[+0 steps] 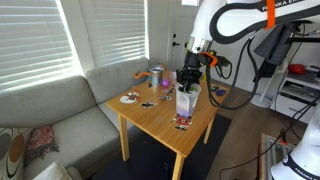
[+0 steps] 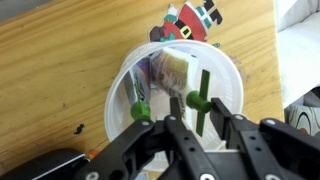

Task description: Remove the plastic bottles from the bucket

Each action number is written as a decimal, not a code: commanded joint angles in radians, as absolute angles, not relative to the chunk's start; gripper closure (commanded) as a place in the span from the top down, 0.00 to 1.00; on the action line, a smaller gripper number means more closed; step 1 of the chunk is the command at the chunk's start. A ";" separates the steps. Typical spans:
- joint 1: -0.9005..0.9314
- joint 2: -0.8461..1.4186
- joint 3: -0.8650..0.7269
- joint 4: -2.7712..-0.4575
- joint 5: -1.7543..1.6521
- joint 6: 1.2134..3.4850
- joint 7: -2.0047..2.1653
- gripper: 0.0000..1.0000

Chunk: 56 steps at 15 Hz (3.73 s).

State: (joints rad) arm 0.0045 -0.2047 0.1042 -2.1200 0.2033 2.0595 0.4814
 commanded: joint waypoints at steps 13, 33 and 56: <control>0.011 -0.188 0.090 -2.108 0.202 2.014 0.467 0.02; -0.061 -0.389 0.075 -1.965 0.143 1.945 0.536 0.05; -0.109 -0.389 -0.096 -2.246 0.188 1.899 0.161 0.05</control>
State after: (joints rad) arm -0.1172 -0.3813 -0.0854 -2.2353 0.1771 1.9331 0.2136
